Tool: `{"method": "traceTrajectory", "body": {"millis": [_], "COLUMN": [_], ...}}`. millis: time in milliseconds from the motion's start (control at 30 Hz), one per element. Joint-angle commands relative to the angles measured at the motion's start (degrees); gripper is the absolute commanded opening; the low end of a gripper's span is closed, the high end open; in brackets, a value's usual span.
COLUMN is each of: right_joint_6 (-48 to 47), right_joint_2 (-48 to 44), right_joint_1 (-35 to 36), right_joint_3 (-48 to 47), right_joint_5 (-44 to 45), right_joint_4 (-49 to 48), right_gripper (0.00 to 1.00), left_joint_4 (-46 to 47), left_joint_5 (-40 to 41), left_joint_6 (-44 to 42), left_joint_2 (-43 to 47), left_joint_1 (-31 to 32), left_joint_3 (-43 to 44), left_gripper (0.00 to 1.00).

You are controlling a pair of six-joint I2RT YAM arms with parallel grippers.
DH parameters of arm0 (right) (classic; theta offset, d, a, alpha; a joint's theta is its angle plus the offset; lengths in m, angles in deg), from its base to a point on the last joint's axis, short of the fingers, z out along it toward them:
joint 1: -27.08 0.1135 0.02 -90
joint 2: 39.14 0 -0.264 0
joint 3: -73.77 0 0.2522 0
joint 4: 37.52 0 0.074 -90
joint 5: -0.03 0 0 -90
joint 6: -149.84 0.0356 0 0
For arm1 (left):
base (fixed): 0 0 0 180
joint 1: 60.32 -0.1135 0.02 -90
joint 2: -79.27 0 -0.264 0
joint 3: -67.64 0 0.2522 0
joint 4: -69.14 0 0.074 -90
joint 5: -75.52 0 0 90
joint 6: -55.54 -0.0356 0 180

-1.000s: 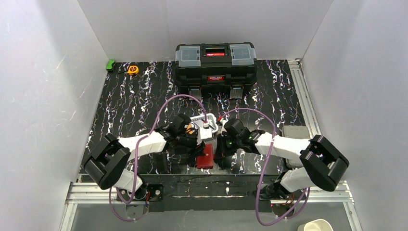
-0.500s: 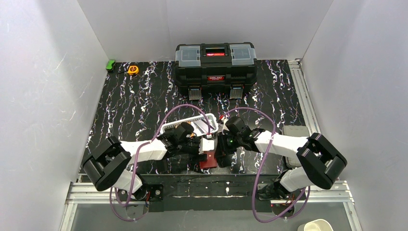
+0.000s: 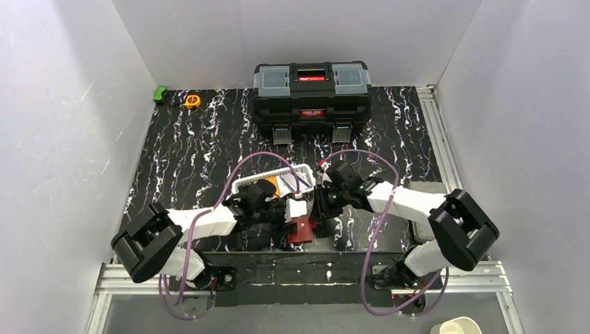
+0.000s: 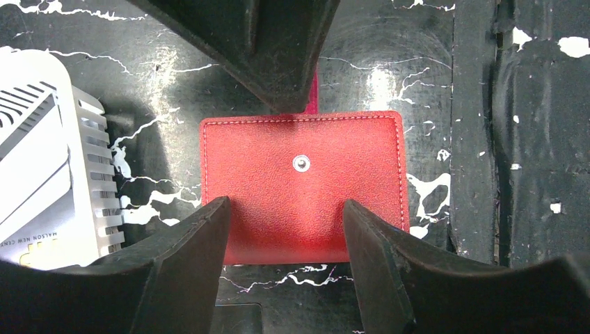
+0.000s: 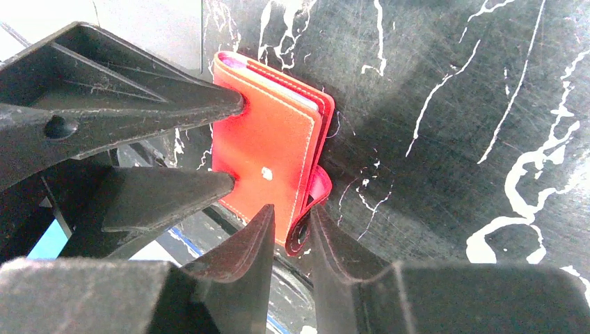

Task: Put the credit cards into the card holder
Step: Close the card holder at the center of the board.

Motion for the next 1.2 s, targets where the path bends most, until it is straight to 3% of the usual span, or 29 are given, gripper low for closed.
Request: {"method": "traceTrajectory", "body": {"millis": [0,333,1000,1167], "right_joint_6": [-0.55,-1.09,-1.17,-0.75], "right_joint_2": [1.35,0.01,-1.92,-2.75], "right_joint_1": [-0.43,-1.63,-3.41,-3.43], "right_joint_3": [-3.12,-2.52,-1.63,-0.78], "right_joint_5": [0.00,0.48,-2.80,-3.18], "right_joint_4": [3.55,5.41,5.35,4.58], "right_gripper": [0.33,0.23,0.23,0.14], "left_joint_4": [-0.55,-1.04,-1.46,-1.45], "left_joint_5": [-0.54,-0.21,-1.00,-0.70], "left_joint_6": [-0.31,-1.50,-1.85,-1.95], "left_joint_2": [1.39,0.60,1.02,1.09], "left_joint_1": [0.07,0.08,0.31,0.33], "left_joint_3": [-1.08,-1.34,-1.77,-1.84], "left_gripper": [0.60,0.59,0.57,0.57]}}
